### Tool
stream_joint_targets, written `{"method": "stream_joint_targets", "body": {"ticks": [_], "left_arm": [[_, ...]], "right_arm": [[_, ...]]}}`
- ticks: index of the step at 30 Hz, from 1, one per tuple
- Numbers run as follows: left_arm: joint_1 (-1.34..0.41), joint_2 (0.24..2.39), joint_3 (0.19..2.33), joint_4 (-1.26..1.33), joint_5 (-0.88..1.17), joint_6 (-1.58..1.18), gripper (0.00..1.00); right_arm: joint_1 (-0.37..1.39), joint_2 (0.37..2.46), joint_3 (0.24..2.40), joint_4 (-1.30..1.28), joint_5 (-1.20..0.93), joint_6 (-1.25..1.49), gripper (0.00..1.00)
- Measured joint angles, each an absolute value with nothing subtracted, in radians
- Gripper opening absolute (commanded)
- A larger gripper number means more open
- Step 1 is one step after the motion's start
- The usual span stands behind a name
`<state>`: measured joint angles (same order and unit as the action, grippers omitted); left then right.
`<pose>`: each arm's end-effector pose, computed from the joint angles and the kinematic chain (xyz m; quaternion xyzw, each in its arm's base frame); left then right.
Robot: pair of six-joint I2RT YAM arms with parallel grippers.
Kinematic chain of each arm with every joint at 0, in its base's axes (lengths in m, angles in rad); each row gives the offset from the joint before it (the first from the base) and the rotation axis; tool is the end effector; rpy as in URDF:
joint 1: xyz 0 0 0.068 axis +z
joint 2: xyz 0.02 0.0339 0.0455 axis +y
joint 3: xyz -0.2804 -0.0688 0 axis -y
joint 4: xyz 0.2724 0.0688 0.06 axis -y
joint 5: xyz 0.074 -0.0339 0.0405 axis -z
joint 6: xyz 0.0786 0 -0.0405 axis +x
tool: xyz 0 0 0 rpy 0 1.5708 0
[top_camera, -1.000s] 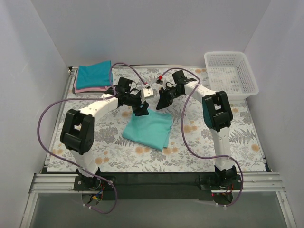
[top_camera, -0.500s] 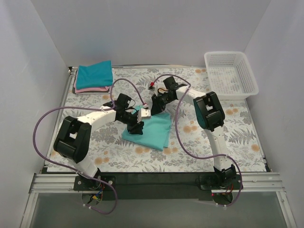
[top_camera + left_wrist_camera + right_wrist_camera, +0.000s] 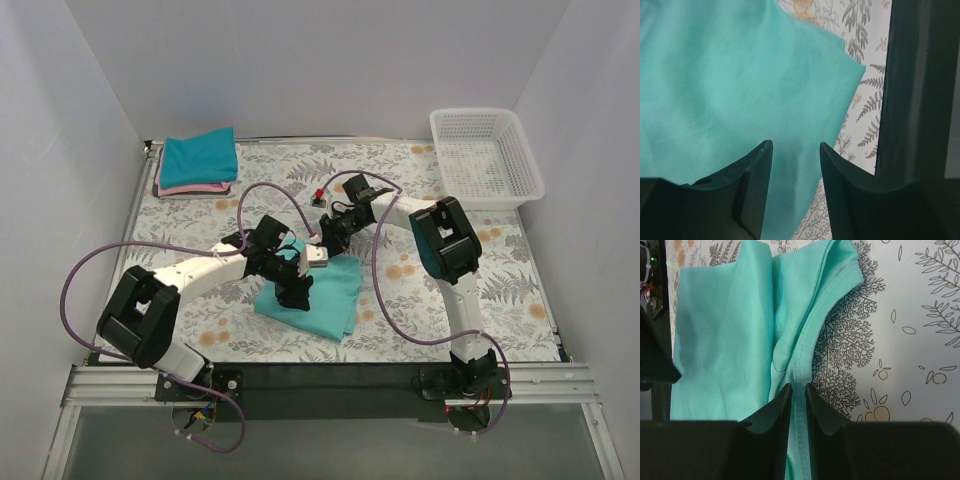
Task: Fold and stack the t-shirts
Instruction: Fold the tshirt
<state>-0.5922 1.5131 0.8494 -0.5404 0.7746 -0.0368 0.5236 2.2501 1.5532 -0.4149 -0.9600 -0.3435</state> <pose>0.2199 -0.2142 0.1514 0.3158 0.8567 -0.4054 0.0457 0.3976 0.3039 0.0961 -0.4582 0.7397 0.4660 0.1605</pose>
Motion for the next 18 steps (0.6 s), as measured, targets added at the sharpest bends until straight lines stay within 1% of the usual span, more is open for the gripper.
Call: {"method": "stream_joint_targets", "body": {"ticks": [6, 11, 13, 18], "left_arm": [[-0.579, 1.506, 0.978, -0.53, 0.775, -0.094, 0.42], [-0.512, 1.565, 1.091, -0.503, 0.789, -0.009, 0.42], [-0.474, 1.629, 1.131, -0.504, 0.792, 0.043, 0.42], [-0.448, 1.754, 1.2, -0.517, 0.794, 0.144, 0.39]], "right_arm": [[0.524, 2.232, 1.552, -0.417, -0.931, -0.348, 0.24], [0.512, 2.171, 1.541, -0.416, -0.886, -0.344, 0.22], [0.505, 2.141, 1.533, -0.414, -0.861, -0.345, 0.22], [0.491, 2.113, 1.509, -0.414, -0.855, -0.339, 0.29]]}}
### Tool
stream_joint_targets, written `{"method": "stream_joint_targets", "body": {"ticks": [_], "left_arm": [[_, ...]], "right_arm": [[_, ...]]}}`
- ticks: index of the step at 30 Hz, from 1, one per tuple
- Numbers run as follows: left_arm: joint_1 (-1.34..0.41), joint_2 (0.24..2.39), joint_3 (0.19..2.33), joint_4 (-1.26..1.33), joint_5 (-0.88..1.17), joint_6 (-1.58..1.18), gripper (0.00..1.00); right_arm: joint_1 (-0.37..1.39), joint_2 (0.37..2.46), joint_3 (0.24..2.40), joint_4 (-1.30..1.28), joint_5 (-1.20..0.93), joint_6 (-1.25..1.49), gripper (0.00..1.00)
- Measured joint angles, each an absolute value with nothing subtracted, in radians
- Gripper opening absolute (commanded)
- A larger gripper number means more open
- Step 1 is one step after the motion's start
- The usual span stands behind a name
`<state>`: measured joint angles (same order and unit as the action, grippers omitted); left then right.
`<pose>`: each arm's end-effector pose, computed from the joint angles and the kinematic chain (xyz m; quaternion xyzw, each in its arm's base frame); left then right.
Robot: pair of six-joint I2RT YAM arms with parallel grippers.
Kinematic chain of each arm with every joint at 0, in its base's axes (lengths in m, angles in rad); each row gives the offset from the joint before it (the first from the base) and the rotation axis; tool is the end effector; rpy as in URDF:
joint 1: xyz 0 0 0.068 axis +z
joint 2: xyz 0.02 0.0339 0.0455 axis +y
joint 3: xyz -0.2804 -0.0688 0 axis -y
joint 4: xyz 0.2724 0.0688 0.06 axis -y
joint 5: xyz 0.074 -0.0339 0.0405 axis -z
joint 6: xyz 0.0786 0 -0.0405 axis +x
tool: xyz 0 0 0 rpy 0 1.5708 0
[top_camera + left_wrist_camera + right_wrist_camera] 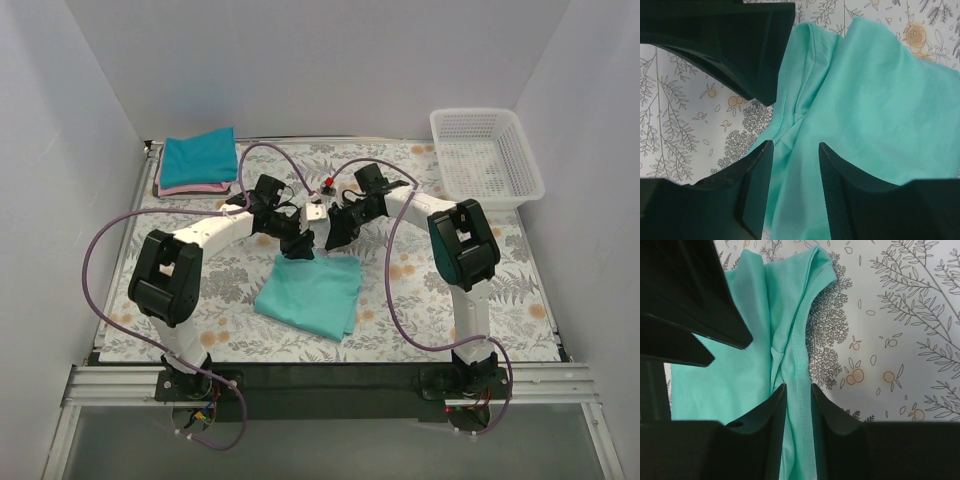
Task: Fold and stack the t-shirts
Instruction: Fold the tshirt
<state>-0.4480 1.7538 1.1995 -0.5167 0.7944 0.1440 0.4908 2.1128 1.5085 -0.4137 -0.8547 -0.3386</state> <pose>0.3327 -0.2221 0.1836 0.3521 0.8267 -0.4050 0.1687 0.4032 0.2827 0.1414 -0.4563 0.7557 0.4165 0.2173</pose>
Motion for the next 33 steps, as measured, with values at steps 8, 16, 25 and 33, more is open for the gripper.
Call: {"method": "stream_joint_targets", "body": {"ticks": [8, 16, 25, 33], "left_arm": [[-0.449, 1.84, 1.218, -0.543, 0.803, 0.241, 0.39], [-0.449, 1.847, 1.218, -0.577, 0.817, 0.298, 0.34], [-0.449, 1.861, 1.207, -0.595, 0.82, 0.326, 0.36], [-0.453, 1.864, 1.206, -0.588, 0.819, 0.326, 0.36]], "right_arm": [[0.499, 2.115, 1.46, -0.417, -0.863, -0.319, 0.3], [0.504, 2.106, 1.403, -0.426, -0.78, -0.36, 0.21], [0.505, 2.057, 1.391, -0.423, -0.661, -0.379, 0.19], [0.505, 2.045, 1.393, -0.413, -0.751, -0.352, 0.21]]}}
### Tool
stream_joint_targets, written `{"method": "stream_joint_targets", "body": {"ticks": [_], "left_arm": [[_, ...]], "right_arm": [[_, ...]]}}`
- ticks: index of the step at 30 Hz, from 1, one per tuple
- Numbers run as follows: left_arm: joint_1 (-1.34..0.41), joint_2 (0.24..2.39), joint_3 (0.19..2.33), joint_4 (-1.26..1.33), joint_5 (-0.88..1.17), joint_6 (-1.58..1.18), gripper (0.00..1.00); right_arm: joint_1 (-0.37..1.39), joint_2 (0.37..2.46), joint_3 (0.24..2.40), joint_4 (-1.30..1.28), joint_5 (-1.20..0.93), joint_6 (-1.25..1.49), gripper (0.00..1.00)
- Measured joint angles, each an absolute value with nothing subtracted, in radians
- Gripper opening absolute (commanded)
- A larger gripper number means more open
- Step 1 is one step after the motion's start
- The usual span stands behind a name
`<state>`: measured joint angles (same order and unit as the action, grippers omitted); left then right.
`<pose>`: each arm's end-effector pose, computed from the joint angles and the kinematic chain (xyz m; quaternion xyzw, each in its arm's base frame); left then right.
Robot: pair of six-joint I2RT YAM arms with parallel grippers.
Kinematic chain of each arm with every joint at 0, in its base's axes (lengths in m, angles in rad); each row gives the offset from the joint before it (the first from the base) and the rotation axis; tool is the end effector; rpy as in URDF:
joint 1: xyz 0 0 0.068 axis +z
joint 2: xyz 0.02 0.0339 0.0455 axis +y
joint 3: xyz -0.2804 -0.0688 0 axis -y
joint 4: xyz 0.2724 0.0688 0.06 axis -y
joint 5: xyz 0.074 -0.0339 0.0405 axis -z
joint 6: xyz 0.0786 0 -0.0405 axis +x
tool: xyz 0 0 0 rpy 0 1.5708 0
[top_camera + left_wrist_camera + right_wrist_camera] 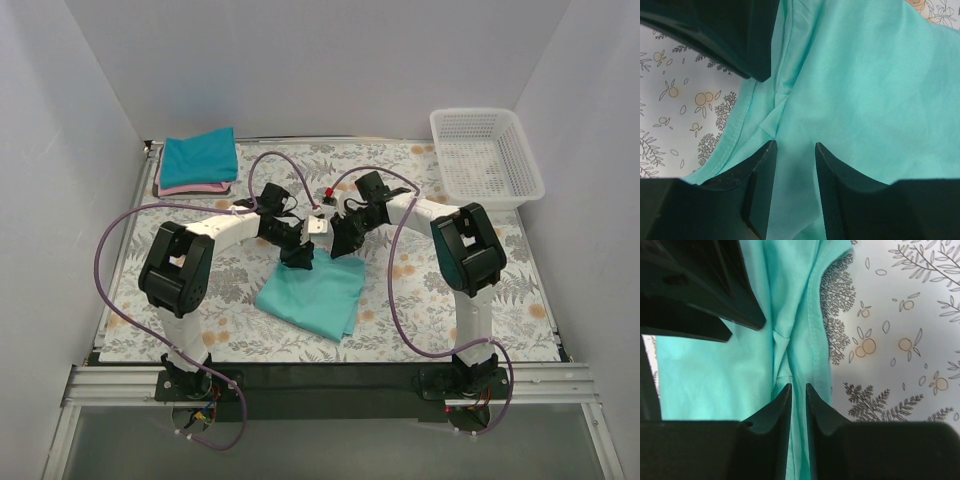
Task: Fold and stack the t-shirts
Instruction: Fold the tshirt
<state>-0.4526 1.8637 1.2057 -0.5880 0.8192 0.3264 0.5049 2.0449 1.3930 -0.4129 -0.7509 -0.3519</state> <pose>0.3291 -0.2239 0.1419 0.4033 0.8130 -0.4016 0.1232 0.3808 0.2717 0.1304 -0.4577 0.7812 0.3718 0.2051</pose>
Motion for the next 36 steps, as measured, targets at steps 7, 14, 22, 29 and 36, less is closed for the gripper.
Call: {"method": "stream_joint_targets", "body": {"ticks": [7, 14, 22, 29, 36], "left_arm": [[-0.475, 1.903, 1.206, -0.575, 0.818, 0.345, 0.34], [-0.484, 1.909, 1.206, -0.569, 0.814, 0.36, 0.12], [-0.484, 1.9, 1.206, -0.559, 0.803, 0.348, 0.0], [-0.484, 1.825, 1.21, -0.561, 0.801, 0.33, 0.0], [-0.48, 1.801, 1.243, -0.533, 0.801, 0.314, 0.0]], "right_arm": [[0.505, 2.116, 1.427, -0.389, -0.795, -0.315, 0.21], [0.504, 2.156, 1.444, -0.383, -0.838, -0.284, 0.21], [0.504, 2.164, 1.45, -0.377, -0.846, -0.265, 0.2], [0.504, 2.165, 1.45, -0.372, -0.849, -0.266, 0.19], [0.504, 2.167, 1.445, -0.363, -0.864, -0.279, 0.18]]}}
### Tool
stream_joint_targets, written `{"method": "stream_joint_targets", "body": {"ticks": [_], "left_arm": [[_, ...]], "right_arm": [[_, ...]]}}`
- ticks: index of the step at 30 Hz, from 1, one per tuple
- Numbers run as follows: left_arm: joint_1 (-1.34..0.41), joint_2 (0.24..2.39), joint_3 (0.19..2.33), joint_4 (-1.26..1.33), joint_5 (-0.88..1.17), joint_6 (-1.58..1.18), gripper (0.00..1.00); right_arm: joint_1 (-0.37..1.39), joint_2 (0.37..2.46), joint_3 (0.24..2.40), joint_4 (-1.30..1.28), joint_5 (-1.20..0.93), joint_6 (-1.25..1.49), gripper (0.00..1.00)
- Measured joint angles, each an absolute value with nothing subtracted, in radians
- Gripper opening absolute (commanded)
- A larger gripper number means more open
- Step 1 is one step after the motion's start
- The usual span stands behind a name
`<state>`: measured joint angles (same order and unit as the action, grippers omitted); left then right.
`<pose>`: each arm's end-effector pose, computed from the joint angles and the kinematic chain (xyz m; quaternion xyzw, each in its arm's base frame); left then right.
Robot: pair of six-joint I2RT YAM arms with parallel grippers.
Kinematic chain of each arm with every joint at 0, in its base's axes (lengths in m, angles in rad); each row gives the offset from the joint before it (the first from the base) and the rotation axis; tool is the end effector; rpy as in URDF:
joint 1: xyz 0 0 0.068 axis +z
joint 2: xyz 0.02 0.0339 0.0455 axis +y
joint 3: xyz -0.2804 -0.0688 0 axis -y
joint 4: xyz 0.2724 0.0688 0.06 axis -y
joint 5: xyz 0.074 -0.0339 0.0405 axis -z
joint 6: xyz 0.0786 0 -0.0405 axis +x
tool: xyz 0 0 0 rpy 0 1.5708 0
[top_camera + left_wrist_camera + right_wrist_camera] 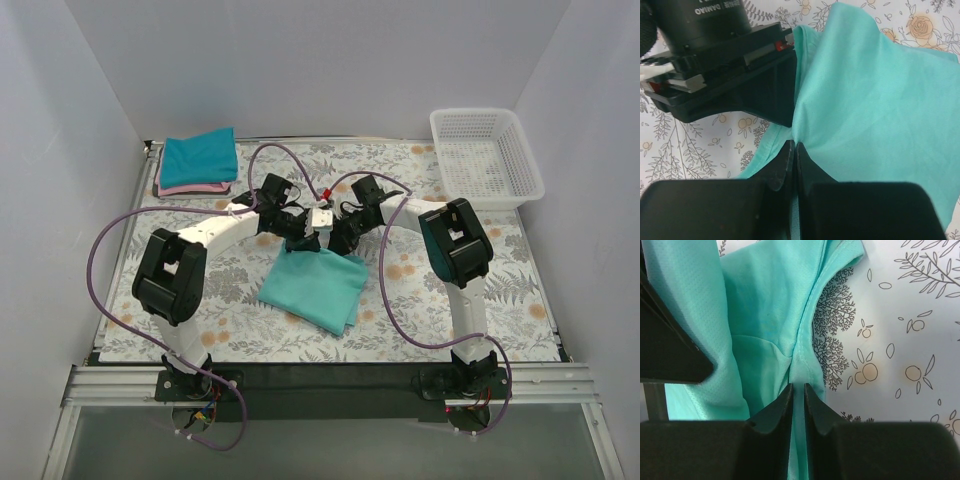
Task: Fold and stack the t-shirts
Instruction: Fold the tshirt
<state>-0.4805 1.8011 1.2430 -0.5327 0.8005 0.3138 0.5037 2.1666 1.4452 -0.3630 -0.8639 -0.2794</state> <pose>0.3342 -0.2378 0.1790 0.4314 0.7891 -0.3954 0.1866 0.3915 0.2840 0.1002 -0.4296 0.7762 0.4282 0.1718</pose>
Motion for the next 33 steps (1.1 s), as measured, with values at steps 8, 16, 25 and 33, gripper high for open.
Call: {"method": "stream_joint_targets", "body": {"ticks": [8, 16, 25, 33], "left_arm": [[-0.455, 1.801, 1.246, -0.446, 0.801, 0.287, 0.0], [-0.441, 1.828, 1.246, -0.372, 0.801, 0.283, 0.0], [-0.441, 1.88, 1.243, -0.332, 0.787, 0.29, 0.17], [-0.426, 1.92, 1.304, -0.302, 0.738, 0.126, 0.46]], "right_arm": [[0.499, 2.168, 1.443, -0.363, -0.879, -0.292, 0.18], [0.489, 2.169, 1.444, -0.363, -0.882, -0.295, 0.23], [0.437, 2.169, 1.543, -0.383, -0.744, -0.311, 0.39], [0.338, 2.127, 1.636, -0.442, -0.664, -0.318, 0.43]]}}
